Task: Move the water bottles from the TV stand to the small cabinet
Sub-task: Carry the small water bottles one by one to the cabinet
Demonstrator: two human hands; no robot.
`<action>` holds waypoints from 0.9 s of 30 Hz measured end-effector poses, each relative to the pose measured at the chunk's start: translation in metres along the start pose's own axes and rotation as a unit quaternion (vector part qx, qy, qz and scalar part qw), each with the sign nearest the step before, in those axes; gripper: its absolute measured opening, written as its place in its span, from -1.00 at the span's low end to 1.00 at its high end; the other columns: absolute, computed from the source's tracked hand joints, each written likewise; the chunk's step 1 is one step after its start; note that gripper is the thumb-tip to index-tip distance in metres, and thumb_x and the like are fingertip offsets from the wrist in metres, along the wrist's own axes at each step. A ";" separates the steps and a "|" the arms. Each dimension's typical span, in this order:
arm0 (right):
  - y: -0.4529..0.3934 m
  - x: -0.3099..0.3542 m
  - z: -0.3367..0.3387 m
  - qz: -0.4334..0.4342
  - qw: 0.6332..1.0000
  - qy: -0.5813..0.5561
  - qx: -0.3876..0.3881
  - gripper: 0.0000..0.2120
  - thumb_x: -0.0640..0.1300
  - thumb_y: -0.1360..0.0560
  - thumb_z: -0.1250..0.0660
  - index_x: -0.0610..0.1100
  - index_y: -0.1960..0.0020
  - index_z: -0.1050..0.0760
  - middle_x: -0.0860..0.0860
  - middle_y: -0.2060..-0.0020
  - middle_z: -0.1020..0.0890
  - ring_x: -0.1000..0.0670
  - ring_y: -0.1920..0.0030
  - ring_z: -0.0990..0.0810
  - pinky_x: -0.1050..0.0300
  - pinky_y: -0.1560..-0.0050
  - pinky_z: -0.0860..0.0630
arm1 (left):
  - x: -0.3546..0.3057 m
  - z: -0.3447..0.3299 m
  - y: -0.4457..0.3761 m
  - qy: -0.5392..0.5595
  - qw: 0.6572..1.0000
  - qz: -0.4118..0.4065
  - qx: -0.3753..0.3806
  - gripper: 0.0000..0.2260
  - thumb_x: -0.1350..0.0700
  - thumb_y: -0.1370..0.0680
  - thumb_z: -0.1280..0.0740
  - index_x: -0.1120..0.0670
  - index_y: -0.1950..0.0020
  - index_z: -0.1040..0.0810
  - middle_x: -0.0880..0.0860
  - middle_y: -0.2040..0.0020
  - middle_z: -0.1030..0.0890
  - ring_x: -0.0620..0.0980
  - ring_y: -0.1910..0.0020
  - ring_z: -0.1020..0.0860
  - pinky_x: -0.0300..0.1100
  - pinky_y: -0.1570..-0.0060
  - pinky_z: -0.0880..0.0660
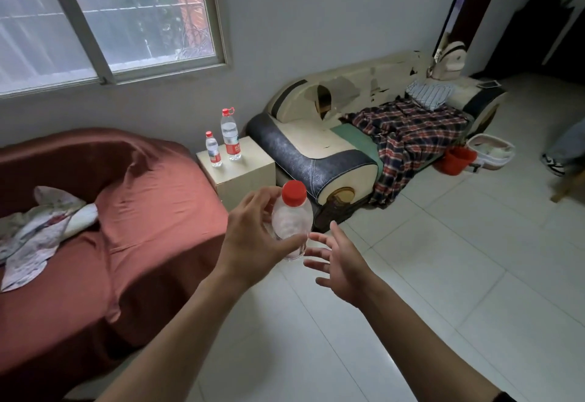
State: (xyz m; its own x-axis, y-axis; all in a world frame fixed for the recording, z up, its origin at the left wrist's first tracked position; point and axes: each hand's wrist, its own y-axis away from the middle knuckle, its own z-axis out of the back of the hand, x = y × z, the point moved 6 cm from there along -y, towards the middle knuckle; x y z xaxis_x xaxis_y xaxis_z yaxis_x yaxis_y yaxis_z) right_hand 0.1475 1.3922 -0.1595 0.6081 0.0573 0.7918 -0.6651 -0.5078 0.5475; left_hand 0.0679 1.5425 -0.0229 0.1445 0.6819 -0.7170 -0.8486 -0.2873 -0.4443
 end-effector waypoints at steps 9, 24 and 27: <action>-0.093 0.055 0.003 -0.009 1.000 -0.006 -0.026 -0.40 0.36 -0.57 0.05 -0.01 -0.31 -0.46 -0.10 -0.18 -0.60 -0.13 -0.22 -0.52 -0.29 -0.41 -0.15 | 0.059 -0.016 -0.089 0.030 0.999 0.012 -0.008 -0.34 -0.12 -0.23 -0.60 0.00 -0.27 -0.54 -0.08 -0.11 -0.61 -0.09 -0.03 -0.60 -0.11 -0.02 -0.60; -0.279 0.158 -0.056 0.004 0.997 -0.031 -0.066 -0.29 0.48 -0.48 0.05 0.01 -0.27 -0.51 -0.06 -0.03 -0.65 -0.06 0.03 -0.48 -0.06 -0.05 -0.33 | 0.192 0.004 -0.281 0.063 0.998 -0.019 0.008 -0.39 0.03 -0.20 -0.69 -0.05 -0.18 -0.54 -0.10 -0.02 -0.61 -0.17 0.04 -0.59 -0.36 0.06 -0.54; -0.308 0.157 -0.067 -0.019 0.998 -0.020 -0.062 -0.26 0.49 -0.48 0.10 0.00 -0.27 -0.50 -0.07 -0.08 -0.62 -0.04 0.05 -0.48 0.02 0.14 -0.29 | 0.221 0.002 -0.294 0.073 0.997 0.000 0.001 -0.40 0.02 -0.20 -0.66 -0.07 -0.19 -0.54 -0.09 -0.02 -0.62 -0.12 0.04 -0.61 -0.20 0.04 -0.58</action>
State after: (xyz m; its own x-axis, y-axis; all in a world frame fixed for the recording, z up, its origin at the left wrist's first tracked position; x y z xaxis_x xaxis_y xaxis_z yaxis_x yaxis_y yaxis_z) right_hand 0.4191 1.6156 -0.1856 0.6493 0.0389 0.7595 -0.6882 -0.3950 0.6085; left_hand 0.3477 1.7791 -0.0494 0.2173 0.5769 -0.7874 -0.8492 -0.2861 -0.4439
